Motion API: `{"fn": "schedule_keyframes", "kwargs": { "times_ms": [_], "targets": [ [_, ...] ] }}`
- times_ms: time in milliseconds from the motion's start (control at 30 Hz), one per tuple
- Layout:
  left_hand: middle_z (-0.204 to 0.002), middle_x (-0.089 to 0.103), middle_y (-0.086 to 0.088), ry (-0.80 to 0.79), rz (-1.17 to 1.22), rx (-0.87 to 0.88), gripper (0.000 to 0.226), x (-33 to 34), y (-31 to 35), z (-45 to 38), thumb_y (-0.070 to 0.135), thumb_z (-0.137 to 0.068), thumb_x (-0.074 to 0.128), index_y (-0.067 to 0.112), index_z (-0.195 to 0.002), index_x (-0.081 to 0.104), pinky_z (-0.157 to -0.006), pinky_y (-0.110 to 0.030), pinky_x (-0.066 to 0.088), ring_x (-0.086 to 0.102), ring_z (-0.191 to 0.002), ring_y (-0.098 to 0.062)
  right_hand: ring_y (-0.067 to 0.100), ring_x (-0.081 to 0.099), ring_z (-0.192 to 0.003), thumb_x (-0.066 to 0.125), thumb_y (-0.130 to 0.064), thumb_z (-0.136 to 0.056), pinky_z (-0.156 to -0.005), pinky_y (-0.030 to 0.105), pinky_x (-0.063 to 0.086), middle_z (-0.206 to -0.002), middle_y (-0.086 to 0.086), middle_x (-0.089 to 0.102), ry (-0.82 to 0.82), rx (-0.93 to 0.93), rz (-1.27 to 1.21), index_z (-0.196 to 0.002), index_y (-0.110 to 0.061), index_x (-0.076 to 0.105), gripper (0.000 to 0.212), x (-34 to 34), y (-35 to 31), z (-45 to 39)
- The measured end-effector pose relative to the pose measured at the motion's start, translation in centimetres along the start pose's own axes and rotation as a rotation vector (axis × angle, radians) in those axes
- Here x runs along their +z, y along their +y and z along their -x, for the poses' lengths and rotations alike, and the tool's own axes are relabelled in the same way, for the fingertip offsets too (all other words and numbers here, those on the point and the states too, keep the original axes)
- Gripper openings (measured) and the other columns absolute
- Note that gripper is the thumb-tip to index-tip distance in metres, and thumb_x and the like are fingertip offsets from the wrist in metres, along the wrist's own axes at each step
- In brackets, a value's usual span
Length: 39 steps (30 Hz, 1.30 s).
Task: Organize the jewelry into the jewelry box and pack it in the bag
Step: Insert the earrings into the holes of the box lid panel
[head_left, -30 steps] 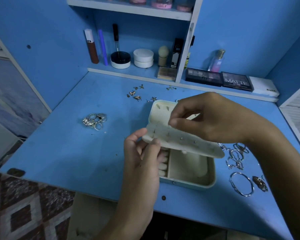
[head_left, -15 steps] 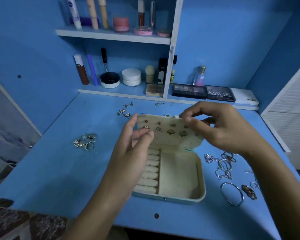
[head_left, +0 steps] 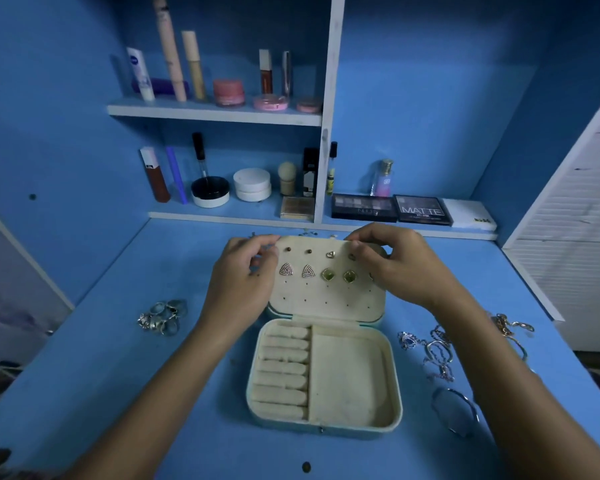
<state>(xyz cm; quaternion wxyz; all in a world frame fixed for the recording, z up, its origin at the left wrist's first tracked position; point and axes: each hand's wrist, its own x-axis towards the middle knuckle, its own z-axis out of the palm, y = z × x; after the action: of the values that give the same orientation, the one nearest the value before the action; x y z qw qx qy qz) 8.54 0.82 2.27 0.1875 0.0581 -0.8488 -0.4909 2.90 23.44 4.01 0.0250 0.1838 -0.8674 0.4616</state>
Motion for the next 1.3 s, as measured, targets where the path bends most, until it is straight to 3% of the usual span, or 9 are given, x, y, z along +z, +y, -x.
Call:
{"fn": "schedule_keyframes", "kwargs": {
  "times_ms": [133, 233, 400, 567, 900, 1067, 1300],
  "targets": [
    [-0.109, 0.062, 0.008, -0.028, -0.01, 0.051, 0.017, 1.1, -2.0, -1.4, 0.018, -0.099, 0.054, 0.025, -0.104, 0.068, -0.081, -0.001, 0.036, 0.054, -0.094, 0.014, -0.004, 0.061, -0.083, 0.059, -0.035, -0.097, -0.068, 0.016, 0.044, -0.088, -0.022, 0.068, -0.017, 0.067, 0.058, -0.092, -0.035, 0.069, 0.011, 0.9, 1.2, -0.8],
    [-0.11, 0.064, 0.009, -0.062, -0.017, 0.028, 0.02, 1.9, -3.2, -1.8, 0.018, -0.101, 0.05, 0.016, -0.108, 0.069, -0.092, -0.019, 0.043, 0.057, -0.102, -0.001, 0.0, 0.061, -0.086, 0.057, -0.034, -0.098, -0.068, 0.013, 0.044, -0.09, -0.018, 0.069, -0.041, 0.111, 0.083, -0.095, -0.035, 0.068, 0.011, 1.6, 2.0, -1.0],
    [-0.111, 0.066, 0.007, -0.115, -0.03, -0.043, 0.025, 2.3, -3.9, -1.6, 0.022, -0.102, 0.048, 0.015, -0.116, 0.067, -0.09, -0.025, 0.046, 0.059, -0.106, -0.01, 0.005, 0.062, -0.089, 0.055, -0.035, -0.099, -0.073, 0.019, 0.048, -0.091, -0.014, 0.07, -0.067, 0.152, 0.085, -0.102, -0.03, 0.069, 0.015, 2.7, 3.1, -1.0],
    [-0.11, 0.068, 0.006, -0.134, -0.051, -0.048, 0.025, 2.5, -4.0, -1.5, 0.021, -0.102, 0.048, 0.015, -0.119, 0.066, -0.089, -0.026, 0.047, 0.061, -0.104, -0.011, 0.004, 0.062, -0.089, 0.056, -0.036, -0.1, -0.071, 0.014, 0.045, -0.089, -0.018, 0.069, -0.047, 0.149, 0.103, -0.106, -0.026, 0.07, 0.019, 3.2, 3.5, -0.8],
    [-0.114, 0.067, 0.007, -0.109, -0.108, -0.003, 0.027, 2.4, -4.3, -1.6, 0.025, -0.1, 0.052, 0.016, -0.119, 0.068, -0.093, -0.024, 0.046, 0.06, -0.106, -0.009, 0.01, 0.06, -0.088, 0.054, -0.036, -0.1, -0.068, 0.014, 0.041, -0.097, -0.008, 0.07, 0.0, 0.103, 0.155, -0.11, -0.021, 0.069, 0.023, 3.7, 3.6, -0.4],
    [-0.105, 0.067, 0.007, -0.032, -0.163, 0.076, 0.019, 1.9, -4.6, -2.2, 0.021, -0.097, 0.057, 0.017, -0.106, 0.073, -0.079, -0.004, 0.038, 0.059, -0.093, -0.005, 0.011, 0.062, -0.091, 0.055, -0.036, -0.1, -0.073, 0.023, 0.042, -0.099, -0.007, 0.071, -0.005, 0.105, 0.155, -0.112, -0.02, 0.069, 0.024, 3.7, 3.6, -0.3],
    [-0.101, 0.068, 0.001, 0.116, -0.245, 0.093, 0.015, -0.5, -5.4, -5.0, 0.011, -0.091, 0.062, 0.013, -0.101, 0.074, -0.077, -0.015, 0.042, 0.061, -0.085, -0.015, 0.011, 0.061, -0.093, 0.055, -0.036, -0.1, -0.074, 0.023, 0.041, -0.101, -0.007, 0.071, -0.006, 0.098, 0.174, -0.113, -0.02, 0.069, 0.025, 3.6, 3.6, -0.3]
  ]
}}
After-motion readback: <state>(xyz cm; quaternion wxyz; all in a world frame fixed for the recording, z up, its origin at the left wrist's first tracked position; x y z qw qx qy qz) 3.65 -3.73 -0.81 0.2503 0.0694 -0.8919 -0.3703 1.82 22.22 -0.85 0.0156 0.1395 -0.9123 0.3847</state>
